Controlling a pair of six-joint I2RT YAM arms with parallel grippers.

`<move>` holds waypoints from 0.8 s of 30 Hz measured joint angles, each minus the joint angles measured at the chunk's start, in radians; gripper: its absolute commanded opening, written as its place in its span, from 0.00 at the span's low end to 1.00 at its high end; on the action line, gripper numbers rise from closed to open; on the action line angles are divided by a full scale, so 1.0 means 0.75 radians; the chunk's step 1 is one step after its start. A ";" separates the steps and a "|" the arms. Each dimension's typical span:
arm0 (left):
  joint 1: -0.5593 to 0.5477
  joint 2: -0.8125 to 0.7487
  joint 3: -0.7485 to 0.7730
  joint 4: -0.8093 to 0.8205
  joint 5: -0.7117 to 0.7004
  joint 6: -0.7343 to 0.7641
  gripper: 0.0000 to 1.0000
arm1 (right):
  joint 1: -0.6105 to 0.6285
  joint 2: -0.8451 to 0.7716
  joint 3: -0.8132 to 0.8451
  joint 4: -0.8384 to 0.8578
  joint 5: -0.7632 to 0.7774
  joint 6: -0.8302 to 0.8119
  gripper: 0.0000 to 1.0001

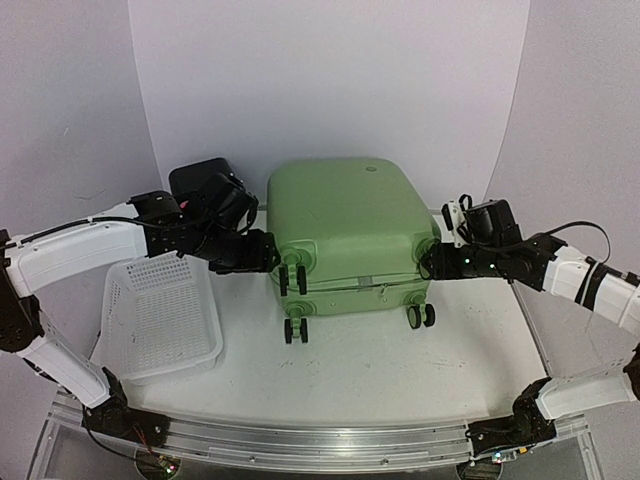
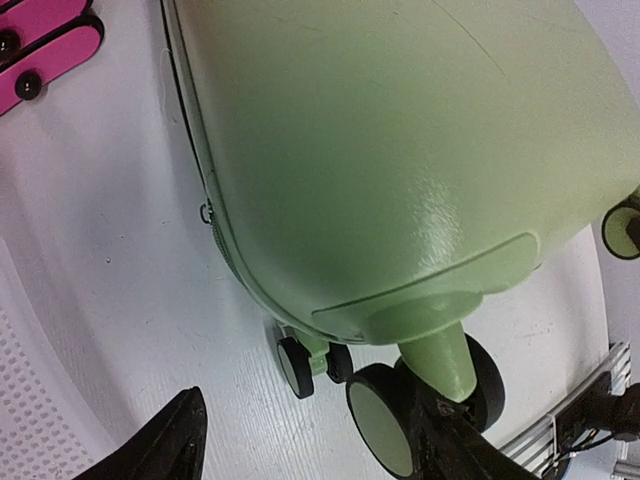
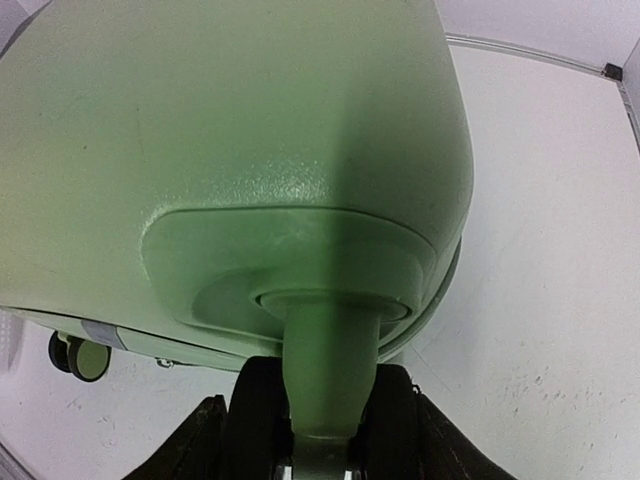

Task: Open, take out, and arrange the luggage
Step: Hold the wheels of the luggage.

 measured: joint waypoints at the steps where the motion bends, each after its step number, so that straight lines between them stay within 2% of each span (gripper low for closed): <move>1: 0.011 0.002 0.000 0.003 0.002 -0.002 0.65 | -0.001 0.000 0.000 -0.003 -0.001 0.004 0.56; 7: 0.073 0.048 -0.009 0.022 0.007 -0.017 0.62 | -0.004 -0.001 0.000 -0.017 -0.016 0.019 0.50; 15: 0.140 0.150 -0.028 0.058 0.062 0.027 0.63 | -0.017 -0.017 0.000 -0.030 -0.056 0.065 0.43; 20: 0.149 0.237 -0.023 0.047 0.059 0.094 0.64 | -0.009 -0.047 0.000 -0.066 -0.067 0.123 0.42; 24: 0.157 0.282 0.031 0.045 0.046 0.149 0.64 | 0.057 -0.086 -0.018 -0.106 0.011 0.214 0.43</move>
